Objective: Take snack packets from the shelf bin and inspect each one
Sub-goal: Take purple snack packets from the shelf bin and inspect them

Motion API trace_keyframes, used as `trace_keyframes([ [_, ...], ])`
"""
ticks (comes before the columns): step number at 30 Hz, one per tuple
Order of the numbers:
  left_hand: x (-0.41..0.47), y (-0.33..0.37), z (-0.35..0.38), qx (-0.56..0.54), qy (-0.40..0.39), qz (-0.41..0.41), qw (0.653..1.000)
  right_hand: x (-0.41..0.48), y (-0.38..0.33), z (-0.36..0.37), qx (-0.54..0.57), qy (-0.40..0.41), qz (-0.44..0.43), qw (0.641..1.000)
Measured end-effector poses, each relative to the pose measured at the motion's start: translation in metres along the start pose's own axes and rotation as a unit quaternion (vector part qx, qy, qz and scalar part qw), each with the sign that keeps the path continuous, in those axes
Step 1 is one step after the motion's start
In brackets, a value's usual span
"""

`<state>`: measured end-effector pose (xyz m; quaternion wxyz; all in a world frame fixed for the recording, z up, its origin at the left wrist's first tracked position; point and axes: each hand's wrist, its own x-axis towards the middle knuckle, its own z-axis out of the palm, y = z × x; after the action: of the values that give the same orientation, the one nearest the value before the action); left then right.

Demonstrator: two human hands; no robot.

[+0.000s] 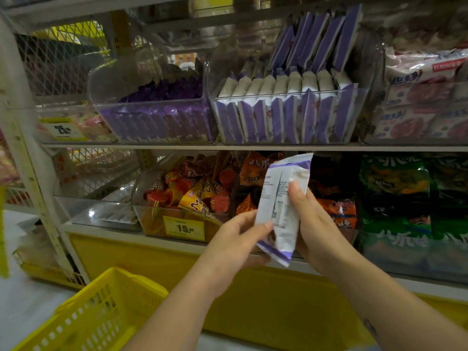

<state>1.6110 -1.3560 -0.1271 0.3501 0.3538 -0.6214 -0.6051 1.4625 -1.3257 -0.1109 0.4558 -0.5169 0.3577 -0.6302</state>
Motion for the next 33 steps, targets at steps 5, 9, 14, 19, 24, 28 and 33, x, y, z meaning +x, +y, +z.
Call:
trace_keyframes([
  [5, -0.005, 0.001, 0.006, 0.144, 0.039, 0.092, 0.985, -0.002, 0.002, 0.006, -0.031, 0.022, -0.013, 0.999],
  [9, -0.006, 0.001, 0.008, 0.185, 0.044, 0.093, 0.977, -0.005, 0.003, 0.010, -0.048, 0.005, 0.001, 0.999],
  [14, -0.003, 0.003, -0.002, 0.217, 0.073, 0.061, 0.971, -0.008, 0.005, 0.012, -0.072, -0.016, 0.039, 0.997],
  [19, -0.001, 0.004, -0.009, 0.141, 0.089, 0.050, 0.985, -0.009, 0.004, 0.014, -0.105, -0.060, 0.061, 0.991],
  [24, -0.001, 0.008, -0.016, 0.141, 0.062, 0.049, 0.987, -0.009, 0.008, 0.013, -0.091, -0.104, 0.069, 0.988],
  [28, 0.003, 0.013, -0.026, 0.090, 0.087, 0.042, 0.991, -0.006, 0.011, 0.014, -0.072, -0.103, 0.088, 0.988],
  [33, -0.003, 0.014, -0.022, 0.122, 0.103, 0.079, 0.984, -0.008, 0.004, 0.019, -0.059, -0.119, 0.132, 0.982],
])
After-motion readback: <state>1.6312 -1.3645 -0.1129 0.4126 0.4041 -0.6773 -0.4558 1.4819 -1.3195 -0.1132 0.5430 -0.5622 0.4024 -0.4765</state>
